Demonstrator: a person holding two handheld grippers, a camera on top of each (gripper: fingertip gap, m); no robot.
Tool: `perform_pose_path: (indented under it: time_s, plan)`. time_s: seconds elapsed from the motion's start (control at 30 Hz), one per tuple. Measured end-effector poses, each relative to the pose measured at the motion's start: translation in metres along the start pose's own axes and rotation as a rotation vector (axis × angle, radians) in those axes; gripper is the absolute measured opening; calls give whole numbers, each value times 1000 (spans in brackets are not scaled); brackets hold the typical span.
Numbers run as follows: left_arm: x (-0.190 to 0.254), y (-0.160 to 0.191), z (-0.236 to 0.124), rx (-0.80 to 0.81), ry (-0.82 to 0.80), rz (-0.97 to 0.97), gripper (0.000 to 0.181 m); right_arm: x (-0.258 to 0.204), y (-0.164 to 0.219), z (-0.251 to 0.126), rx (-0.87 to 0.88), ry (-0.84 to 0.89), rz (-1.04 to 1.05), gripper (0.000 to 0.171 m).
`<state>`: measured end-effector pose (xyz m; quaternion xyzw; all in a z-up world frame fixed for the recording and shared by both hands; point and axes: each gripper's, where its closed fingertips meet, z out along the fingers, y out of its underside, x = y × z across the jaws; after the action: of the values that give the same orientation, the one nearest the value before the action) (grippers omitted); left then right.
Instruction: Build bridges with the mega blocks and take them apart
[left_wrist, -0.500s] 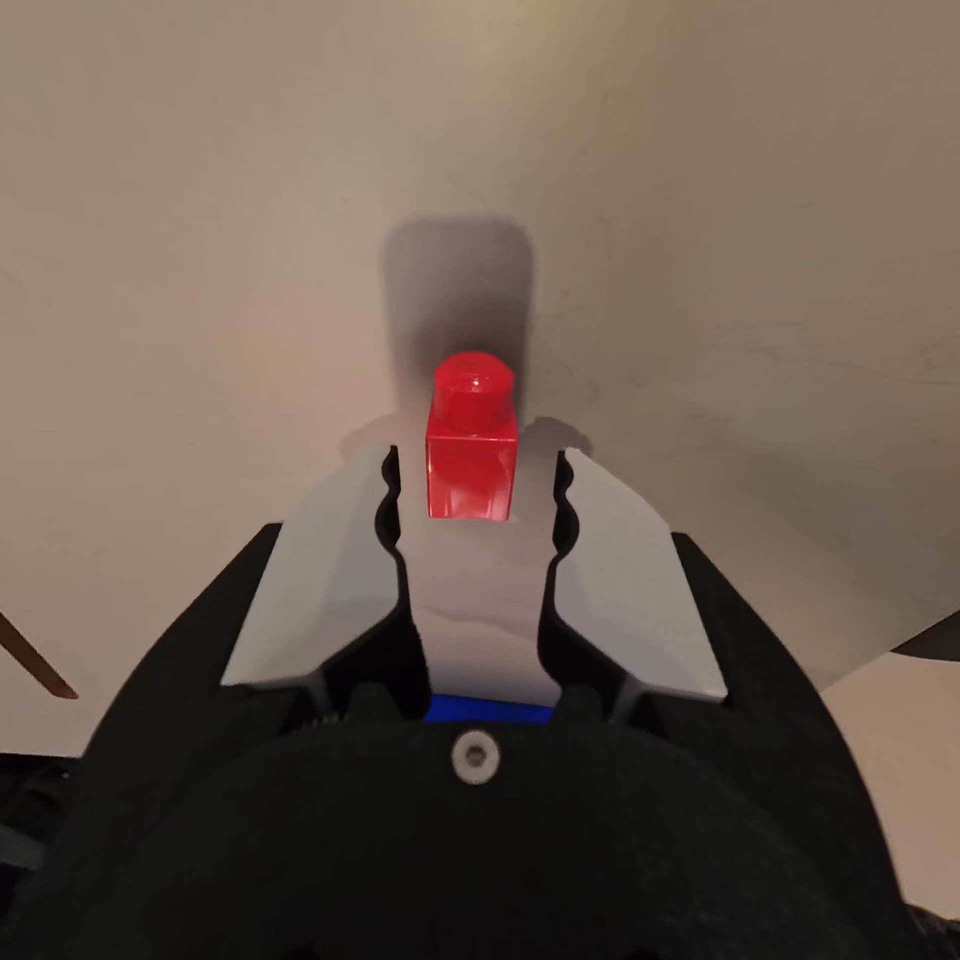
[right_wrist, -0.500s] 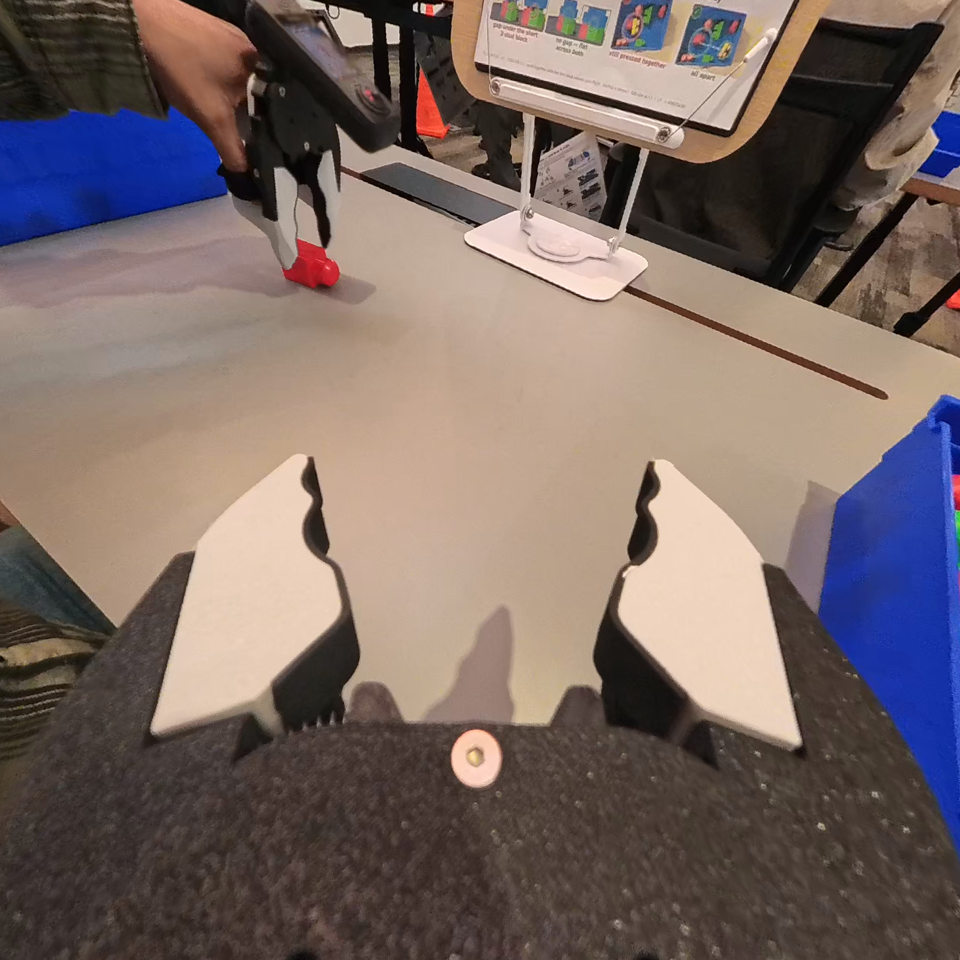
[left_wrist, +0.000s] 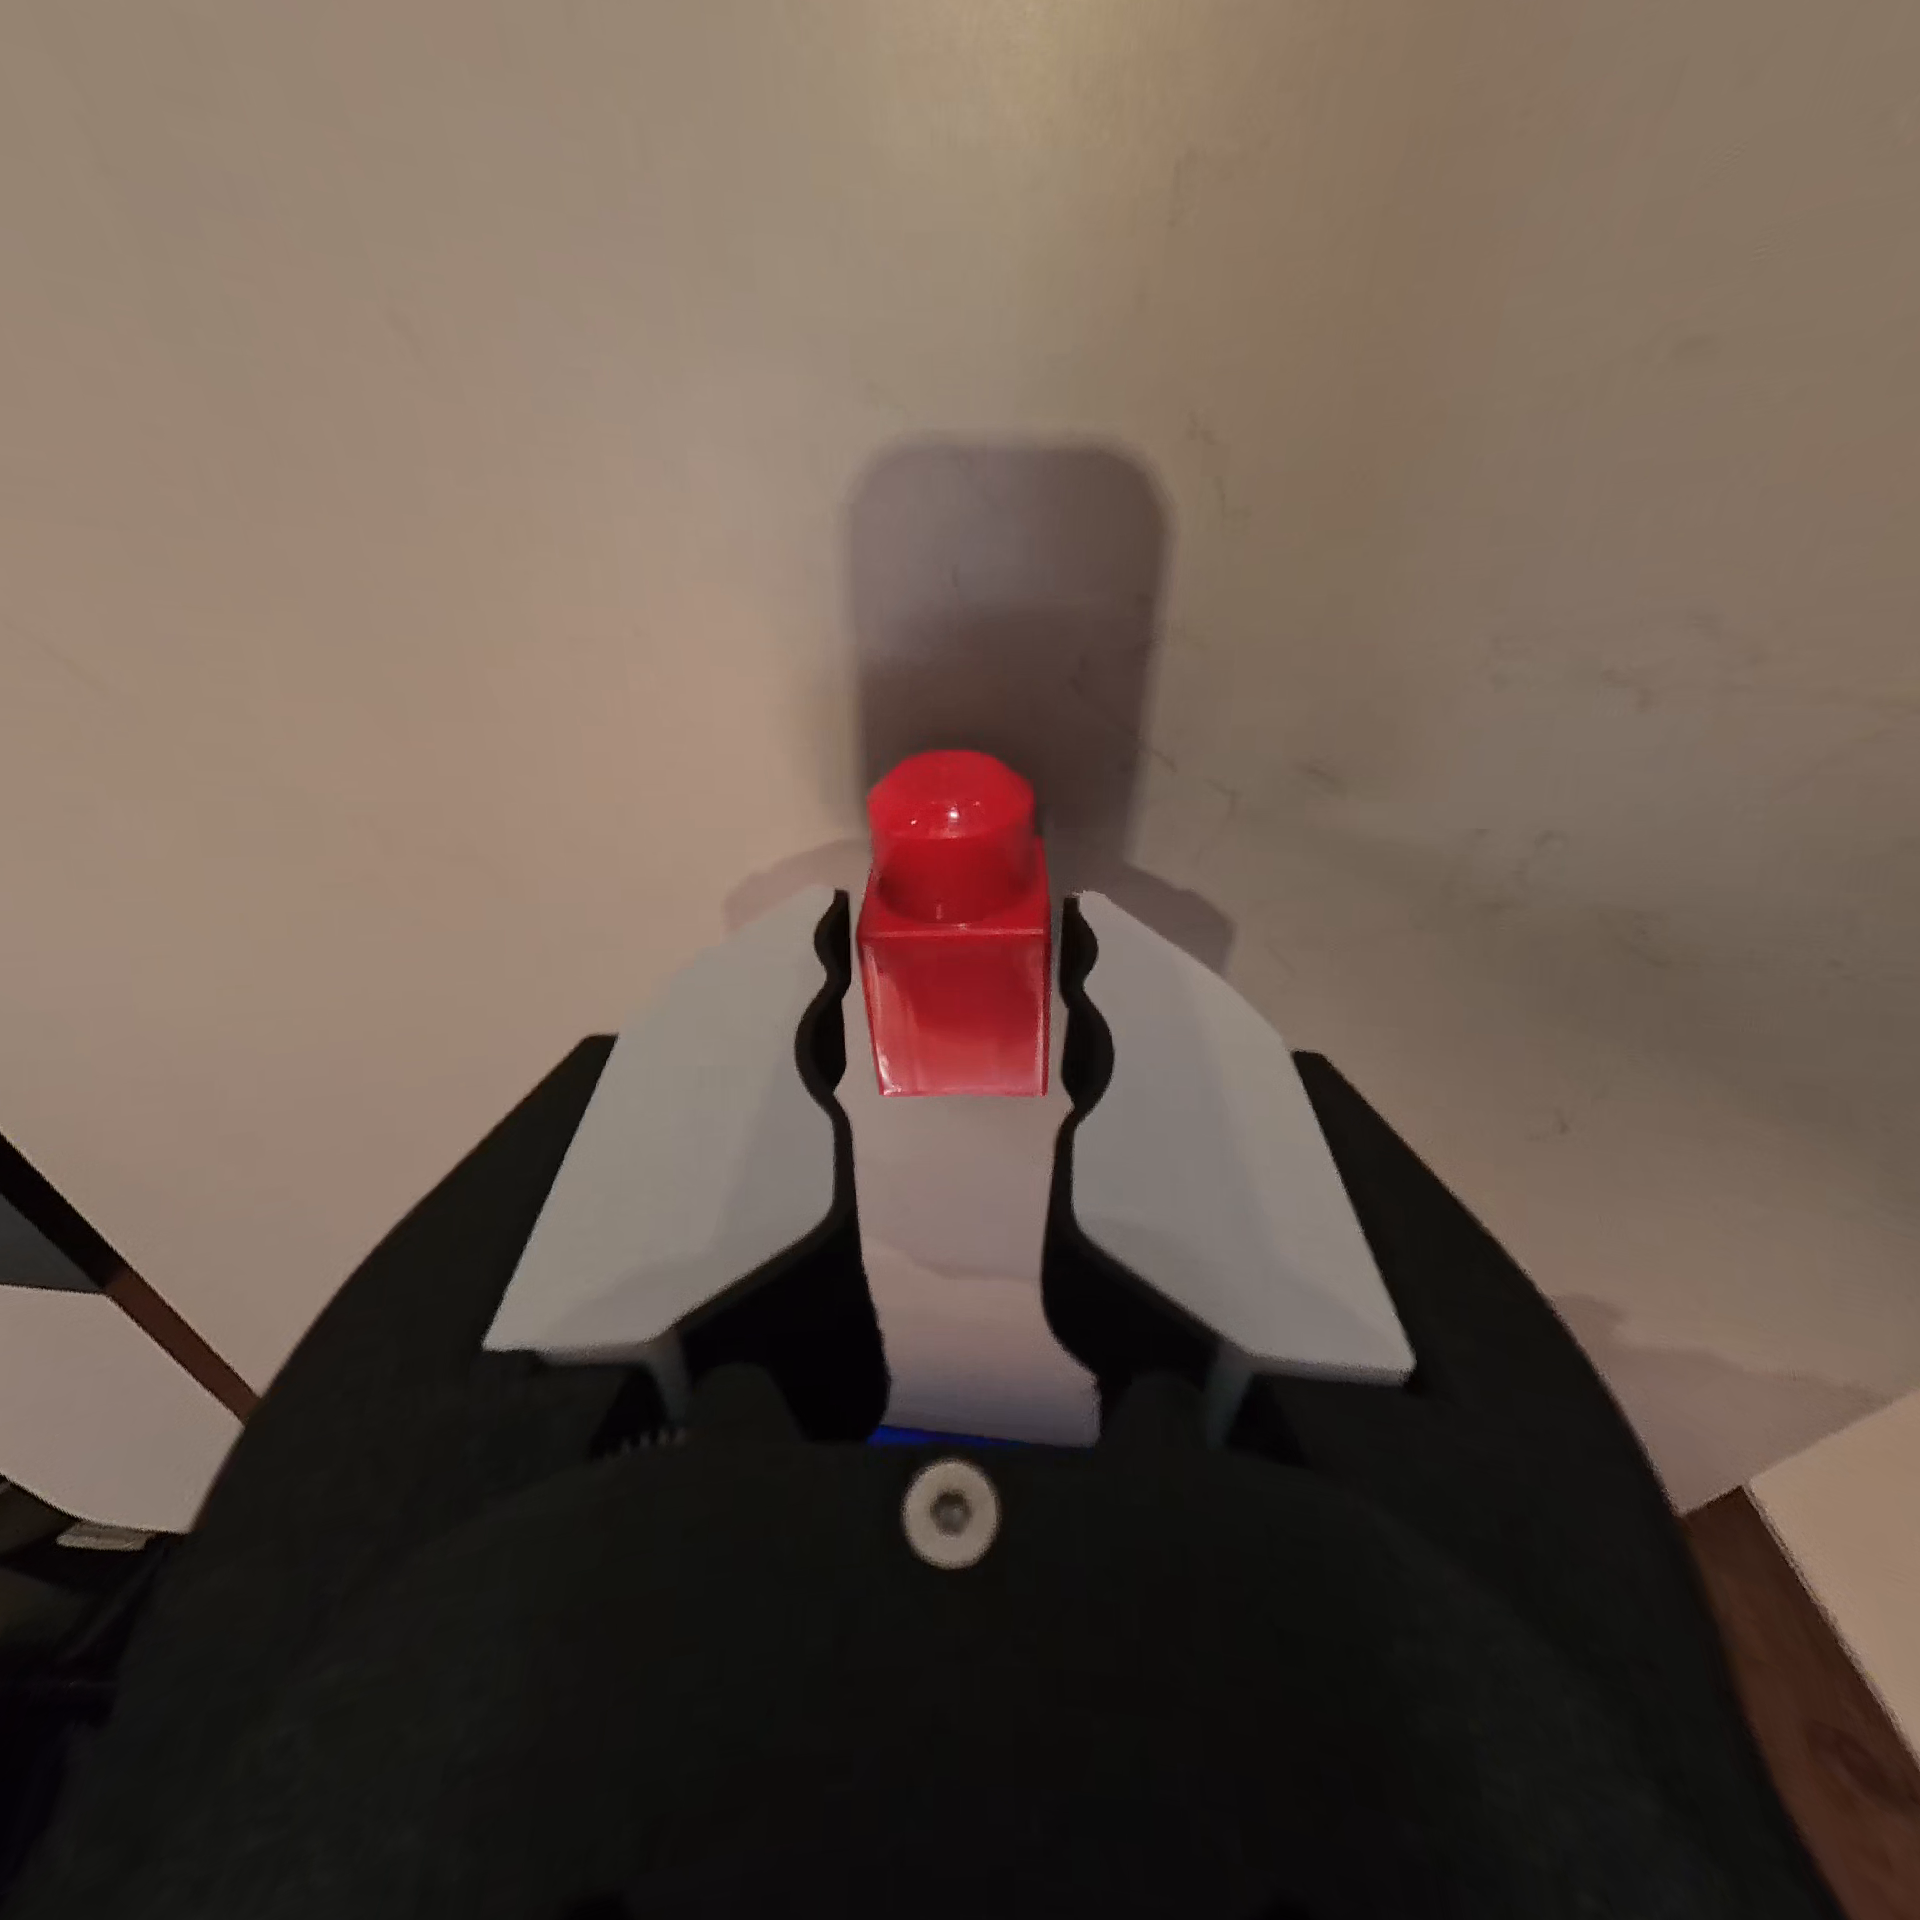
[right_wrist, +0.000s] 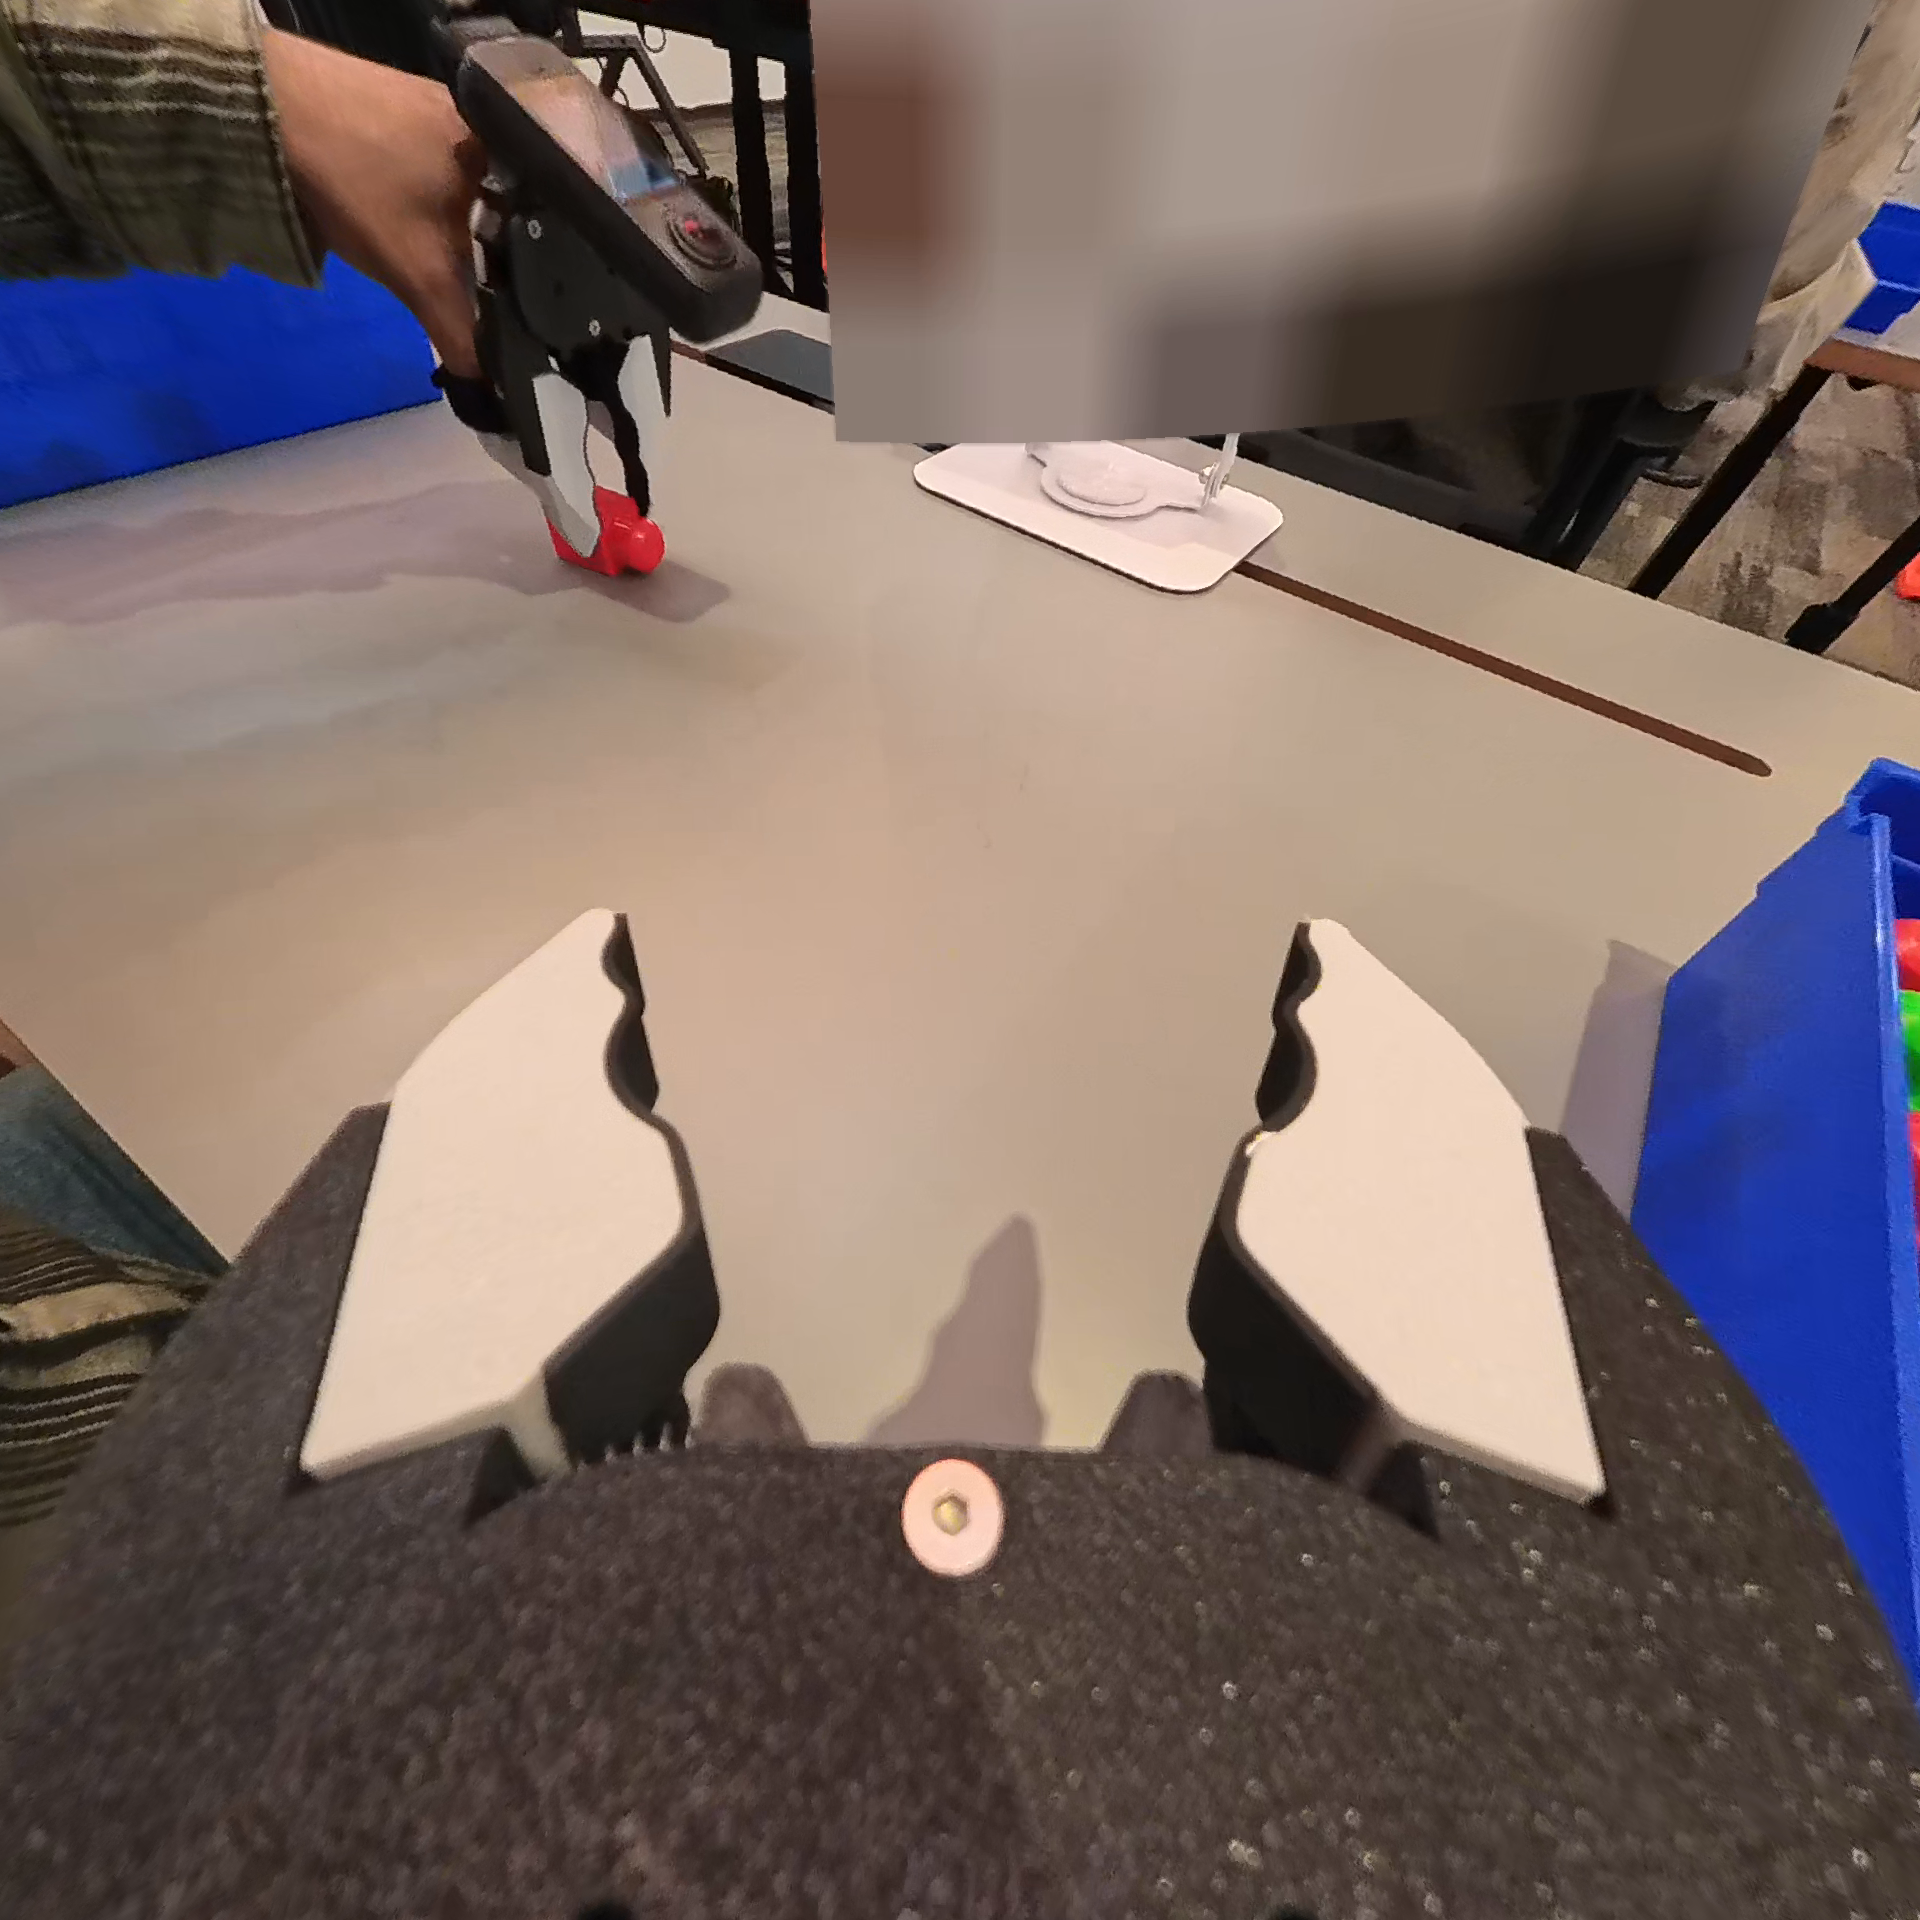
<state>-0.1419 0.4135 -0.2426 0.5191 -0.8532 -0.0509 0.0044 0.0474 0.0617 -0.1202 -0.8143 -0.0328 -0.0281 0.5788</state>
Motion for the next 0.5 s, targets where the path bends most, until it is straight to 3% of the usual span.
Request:
perform_pose_path:
  time_s: [0.1,0.27,0.5]
  plan:
    - [-1,4,4,-29,0,-44,52,-1,-1,1,1,-3,-5,114]
    - [2,4,6,-14,33,-65,37,-1,-1,0,4,1,-3,114]
    - [-1,5,7,-8,18,-46,36,1,-4,-3,6,14,-8,114]
